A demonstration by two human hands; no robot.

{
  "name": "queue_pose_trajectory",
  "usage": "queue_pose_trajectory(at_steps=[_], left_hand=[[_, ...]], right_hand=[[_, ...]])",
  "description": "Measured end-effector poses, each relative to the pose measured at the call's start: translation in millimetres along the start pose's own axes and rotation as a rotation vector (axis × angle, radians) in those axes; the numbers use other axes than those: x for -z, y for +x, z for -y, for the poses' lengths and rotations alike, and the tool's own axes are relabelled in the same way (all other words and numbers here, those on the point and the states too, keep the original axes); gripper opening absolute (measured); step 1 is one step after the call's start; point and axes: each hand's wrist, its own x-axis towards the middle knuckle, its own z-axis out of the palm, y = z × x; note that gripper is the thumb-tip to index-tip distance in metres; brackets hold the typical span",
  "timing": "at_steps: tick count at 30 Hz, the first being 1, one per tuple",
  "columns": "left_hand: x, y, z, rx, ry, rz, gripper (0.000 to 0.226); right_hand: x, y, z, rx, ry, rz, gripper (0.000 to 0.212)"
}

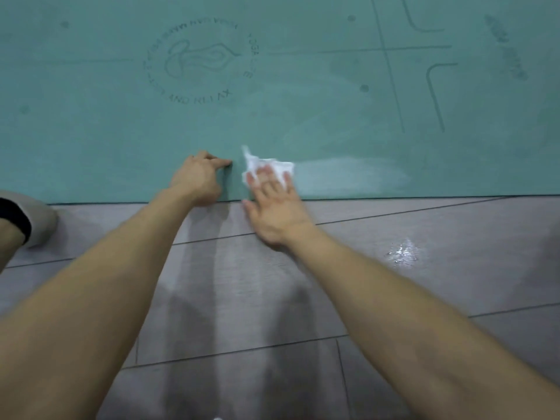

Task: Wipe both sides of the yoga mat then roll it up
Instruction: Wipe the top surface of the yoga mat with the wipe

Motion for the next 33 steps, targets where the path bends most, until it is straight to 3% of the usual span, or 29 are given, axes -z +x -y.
queue_pose_trajectory(at_steps=[3,7,11,13,15,17,20,22,25,27,29,33], left_hand=[[-6.6,-0.3,-3.4,0.001,-0.049,-0.019,0.056],[5.3,4.6,-17.9,0.055,-0.02,-0.03,0.058],[16.9,11.2,-30.9,0.055,0.099,0.066,0.079],[25.5,19.0,-37.8,0.076,0.135,0.108,0.082],[31.9,27.2,-48.2,0.088,0.158,0.119,0.083],[34.7,35.3,-57.6,0.084,0.194,0.097,0.089],[30.7,45.3,-70.3,0.033,0.162,0.063,0.117],[26.2,49.6,-77.0,-0.021,0.168,0.096,0.127],[19.7,53.3,-74.6,-0.039,0.168,0.074,0.126],[18.8,52.8,-73.3,-0.062,0.194,0.057,0.125],[20.7,52.6,-75.0,-0.063,0.191,0.048,0.124],[20.7,52.4,-65.5,-0.062,0.193,0.065,0.127]], right_hand=[[-4.4,9.9,29.1,0.044,-0.008,0.032,0.07],[12.3,-14.4,-42.8,0.072,-0.027,-0.019,0.071],[44.1,-32.5,-164.6,-0.348,0.003,-0.114,0.077],[51.0,-18.0,-170.0,-0.543,0.06,-0.108,0.083],[42.8,-2.7,-131.9,-0.436,0.04,-0.114,0.083],[27.4,6.4,-88.3,-0.126,-0.023,-0.048,0.077],[32.1,4.6,-101.0,0.121,-0.04,0.029,0.073],[52.4,2.9,-159.5,-0.018,-0.047,-0.022,0.076],[85.4,-12.8,-260.1,-0.433,-0.063,-0.083,0.082],[90.7,-16.7,-274.2,-0.554,-0.049,-0.097,0.086],[75.2,-12.3,-230.4,-0.481,-0.03,-0.147,0.087],[27.1,-9.3,-97.7,0.092,-0.054,-0.042,0.077]])
